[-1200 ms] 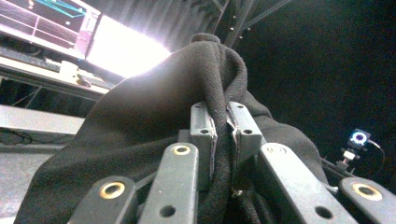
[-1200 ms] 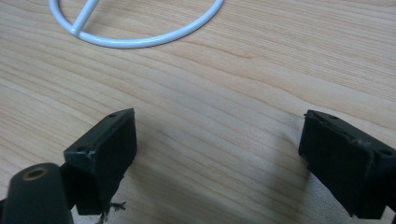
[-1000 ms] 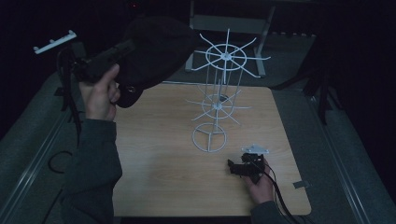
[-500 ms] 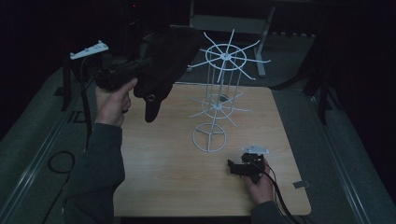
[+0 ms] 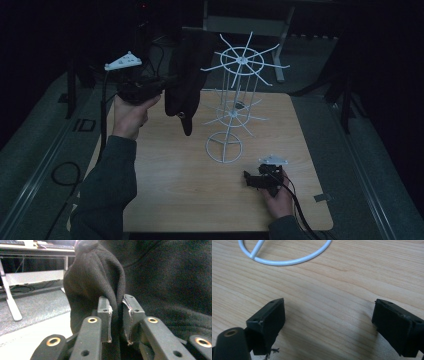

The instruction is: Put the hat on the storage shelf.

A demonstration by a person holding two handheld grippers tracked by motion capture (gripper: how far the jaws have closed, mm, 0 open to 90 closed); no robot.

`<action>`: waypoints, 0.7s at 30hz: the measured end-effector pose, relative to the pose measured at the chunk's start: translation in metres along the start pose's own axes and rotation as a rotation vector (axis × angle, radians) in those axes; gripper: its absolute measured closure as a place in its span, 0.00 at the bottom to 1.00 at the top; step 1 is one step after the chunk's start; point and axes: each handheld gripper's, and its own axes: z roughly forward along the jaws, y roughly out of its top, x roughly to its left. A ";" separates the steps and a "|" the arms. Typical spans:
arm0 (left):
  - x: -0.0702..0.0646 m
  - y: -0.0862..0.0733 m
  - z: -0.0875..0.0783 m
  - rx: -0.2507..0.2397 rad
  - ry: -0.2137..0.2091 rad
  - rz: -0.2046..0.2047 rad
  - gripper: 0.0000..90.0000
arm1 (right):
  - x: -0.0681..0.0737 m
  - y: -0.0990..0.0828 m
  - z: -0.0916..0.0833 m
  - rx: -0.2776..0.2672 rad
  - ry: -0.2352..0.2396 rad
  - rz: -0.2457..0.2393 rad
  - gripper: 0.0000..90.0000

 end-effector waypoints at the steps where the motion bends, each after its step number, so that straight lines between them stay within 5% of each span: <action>1: 0.000 0.000 0.001 0.006 -0.006 -0.003 0.83 | 0.000 0.000 0.000 0.000 0.000 0.000 0.12; 13: 0.007 -0.002 0.002 0.043 -0.046 -0.067 0.55 | 0.000 0.000 0.000 -0.002 -0.001 0.000 0.12; 21: 0.008 0.000 -0.008 -0.006 -0.035 -0.081 0.37 | 0.000 0.000 0.000 -0.002 -0.001 -0.003 0.12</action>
